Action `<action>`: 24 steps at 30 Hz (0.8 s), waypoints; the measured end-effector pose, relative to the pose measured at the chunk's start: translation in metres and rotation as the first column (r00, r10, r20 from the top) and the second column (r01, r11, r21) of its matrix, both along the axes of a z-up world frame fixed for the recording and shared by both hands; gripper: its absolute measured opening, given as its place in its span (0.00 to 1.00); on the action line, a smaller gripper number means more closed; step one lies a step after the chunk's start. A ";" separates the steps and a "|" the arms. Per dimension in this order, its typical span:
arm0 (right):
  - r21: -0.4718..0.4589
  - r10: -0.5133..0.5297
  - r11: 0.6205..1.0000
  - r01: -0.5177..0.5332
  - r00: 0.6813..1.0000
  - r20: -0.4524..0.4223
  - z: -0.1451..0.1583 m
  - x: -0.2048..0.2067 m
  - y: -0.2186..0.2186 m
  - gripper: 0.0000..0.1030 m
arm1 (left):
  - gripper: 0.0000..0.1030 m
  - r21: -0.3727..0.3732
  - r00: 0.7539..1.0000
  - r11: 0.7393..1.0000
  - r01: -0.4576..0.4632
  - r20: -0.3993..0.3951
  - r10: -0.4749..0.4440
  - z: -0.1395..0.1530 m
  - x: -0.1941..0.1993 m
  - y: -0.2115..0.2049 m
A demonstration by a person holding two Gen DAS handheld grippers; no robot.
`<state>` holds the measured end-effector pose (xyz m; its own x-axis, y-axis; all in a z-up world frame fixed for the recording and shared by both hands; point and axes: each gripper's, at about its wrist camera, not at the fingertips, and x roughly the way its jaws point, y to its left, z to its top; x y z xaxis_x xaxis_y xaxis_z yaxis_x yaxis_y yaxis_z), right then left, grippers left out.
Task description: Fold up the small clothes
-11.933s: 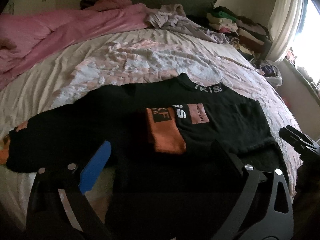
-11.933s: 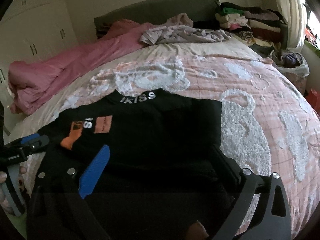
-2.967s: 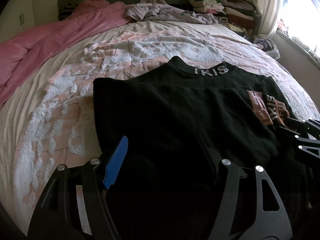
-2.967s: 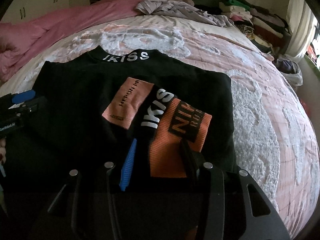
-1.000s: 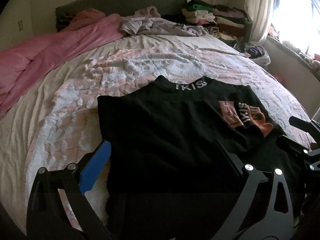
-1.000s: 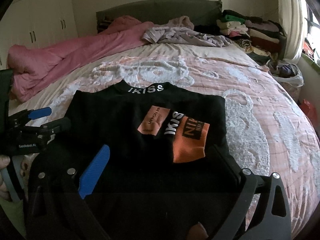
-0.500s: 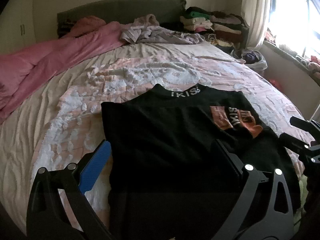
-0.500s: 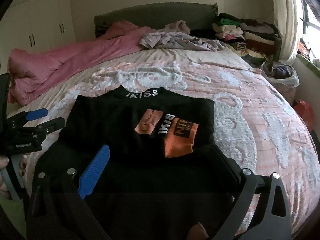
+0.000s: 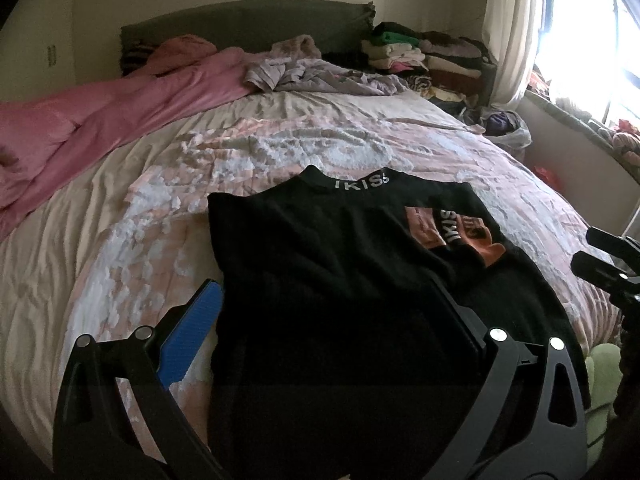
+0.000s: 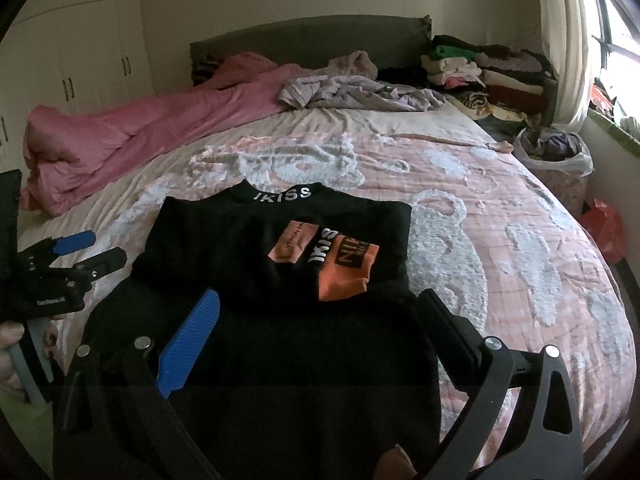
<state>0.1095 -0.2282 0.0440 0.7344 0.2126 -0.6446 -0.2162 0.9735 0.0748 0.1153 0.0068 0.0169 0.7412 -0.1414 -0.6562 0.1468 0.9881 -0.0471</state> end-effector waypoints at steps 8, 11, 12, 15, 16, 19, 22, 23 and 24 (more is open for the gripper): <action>-0.001 -0.003 1.000 0.003 1.000 0.014 0.007 -0.020 -0.011 0.96 | 0.91 0.007 1.000 1.000 -0.012 0.002 0.012 0.001 -0.015 -0.001; -0.006 -0.003 1.000 0.003 1.000 0.016 0.009 -0.029 -0.016 0.96 | 0.91 0.009 1.000 1.000 -0.015 0.005 0.014 0.004 -0.020 0.002; -0.006 -0.002 1.000 0.002 1.000 0.018 0.009 -0.032 -0.017 0.96 | 0.91 0.010 1.000 1.000 -0.016 0.005 0.016 0.005 -0.022 0.003; -0.007 0.002 1.000 -0.002 1.000 0.018 0.011 -0.039 -0.021 0.96 | 0.91 0.012 1.000 1.000 -0.021 0.008 0.021 0.010 -0.027 0.005; -0.007 0.002 1.000 -0.002 1.000 0.019 0.011 -0.041 -0.021 0.96 | 0.91 0.013 1.000 1.000 -0.024 0.009 0.024 0.011 -0.029 0.005; -0.010 0.006 1.000 -0.006 1.000 0.018 0.012 -0.048 -0.024 0.96 | 0.91 0.019 1.000 0.999 -0.027 0.005 0.027 0.012 -0.032 0.006; -0.012 0.013 1.000 -0.012 1.000 0.015 0.012 -0.055 -0.027 0.96 | 0.91 0.027 1.000 0.999 -0.031 0.000 0.031 0.012 -0.038 0.007; -0.012 0.015 1.000 -0.015 1.000 0.013 0.012 -0.058 -0.027 0.96 | 0.91 0.028 0.999 0.999 -0.033 -0.002 0.033 0.011 -0.040 0.006; -0.013 0.018 1.000 -0.018 1.000 0.012 0.011 -0.060 -0.028 0.96 | 0.91 0.030 0.999 0.999 -0.035 -0.003 0.035 0.011 -0.042 0.006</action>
